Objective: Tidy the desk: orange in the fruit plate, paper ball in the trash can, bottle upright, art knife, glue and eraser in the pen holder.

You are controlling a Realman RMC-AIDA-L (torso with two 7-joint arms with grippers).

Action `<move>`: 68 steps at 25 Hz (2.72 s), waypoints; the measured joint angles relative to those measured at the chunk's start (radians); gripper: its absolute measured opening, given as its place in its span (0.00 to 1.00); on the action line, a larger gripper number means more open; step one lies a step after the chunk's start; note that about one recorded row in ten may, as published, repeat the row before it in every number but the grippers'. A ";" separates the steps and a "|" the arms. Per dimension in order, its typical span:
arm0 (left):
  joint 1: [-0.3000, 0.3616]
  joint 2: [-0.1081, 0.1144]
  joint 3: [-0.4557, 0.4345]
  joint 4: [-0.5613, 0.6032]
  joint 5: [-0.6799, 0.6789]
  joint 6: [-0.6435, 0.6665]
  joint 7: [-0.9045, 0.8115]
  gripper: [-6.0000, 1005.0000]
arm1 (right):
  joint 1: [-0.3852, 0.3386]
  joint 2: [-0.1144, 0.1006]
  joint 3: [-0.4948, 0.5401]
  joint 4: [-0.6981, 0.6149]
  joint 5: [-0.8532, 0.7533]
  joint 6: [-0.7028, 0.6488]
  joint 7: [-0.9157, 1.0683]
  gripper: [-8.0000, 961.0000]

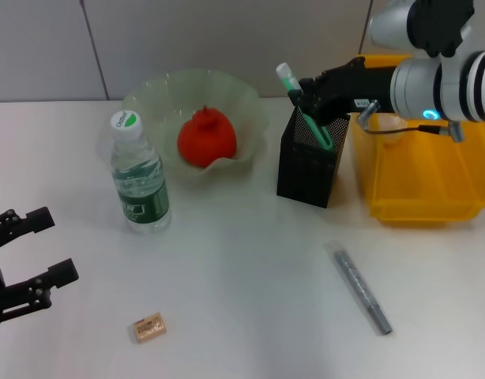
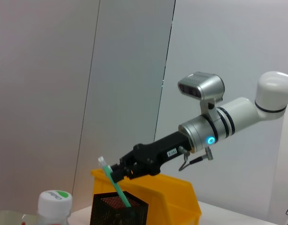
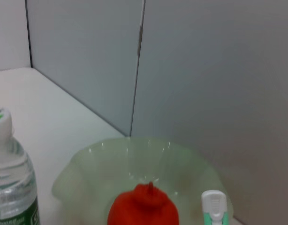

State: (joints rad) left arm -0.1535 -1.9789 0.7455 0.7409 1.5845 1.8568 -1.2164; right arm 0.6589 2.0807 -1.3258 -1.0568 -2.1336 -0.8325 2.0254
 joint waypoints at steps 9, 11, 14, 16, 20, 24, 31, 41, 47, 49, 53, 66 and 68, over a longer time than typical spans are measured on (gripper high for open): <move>-0.005 0.000 0.000 0.000 0.000 -0.002 0.004 0.86 | 0.000 -0.001 0.024 -0.002 0.001 -0.042 0.024 0.33; -0.005 0.000 0.000 0.002 0.000 -0.004 0.004 0.86 | -0.004 -0.002 0.048 -0.029 -0.001 -0.088 0.040 0.40; -0.006 0.001 0.000 0.005 0.000 -0.003 0.002 0.86 | -0.029 -0.002 0.125 -0.137 -0.002 -0.278 0.054 0.50; -0.006 0.006 0.004 0.023 0.000 0.003 -0.008 0.86 | -0.042 -0.003 0.145 -0.178 -0.002 -0.337 0.054 0.57; -0.006 0.008 0.004 0.084 0.020 0.002 -0.050 0.86 | -0.101 -0.004 0.205 -0.322 0.012 -0.576 0.038 0.57; -0.020 -0.012 0.000 0.298 0.148 -0.013 -0.240 0.86 | -0.194 -0.004 0.217 -0.381 0.083 -0.702 -0.059 0.57; -0.048 -0.089 0.102 0.832 0.450 0.000 -0.581 0.86 | -0.302 -0.004 0.223 -0.366 0.120 -0.830 -0.213 0.57; -0.152 -0.091 0.466 1.001 0.798 -0.019 -0.880 0.85 | -0.326 -0.007 0.362 -0.173 0.152 -0.985 -0.449 0.57; -0.171 -0.092 0.706 1.003 0.925 -0.108 -1.003 0.85 | -0.326 -0.016 0.366 -0.097 0.134 -0.974 -0.494 0.57; -0.179 -0.092 0.769 1.000 0.968 -0.136 -1.039 0.85 | -0.325 -0.016 0.366 -0.091 0.125 -0.972 -0.499 0.57; -0.213 -0.093 0.900 0.956 1.042 -0.203 -1.120 0.85 | -0.328 -0.013 0.366 -0.078 0.096 -0.961 -0.521 0.57; -0.309 -0.097 0.979 0.718 1.069 -0.326 -1.165 0.84 | -0.326 -0.007 0.366 -0.055 0.081 -0.940 -0.541 0.57; -0.312 -0.097 0.992 0.692 1.084 -0.341 -1.171 0.84 | -0.326 -0.007 0.366 -0.055 0.080 -0.932 -0.541 0.57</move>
State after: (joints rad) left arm -0.4651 -2.0754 1.7380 1.4332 2.6690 1.5155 -2.3872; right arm 0.3333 2.0738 -0.9602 -1.1120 -2.0537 -1.7648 1.4841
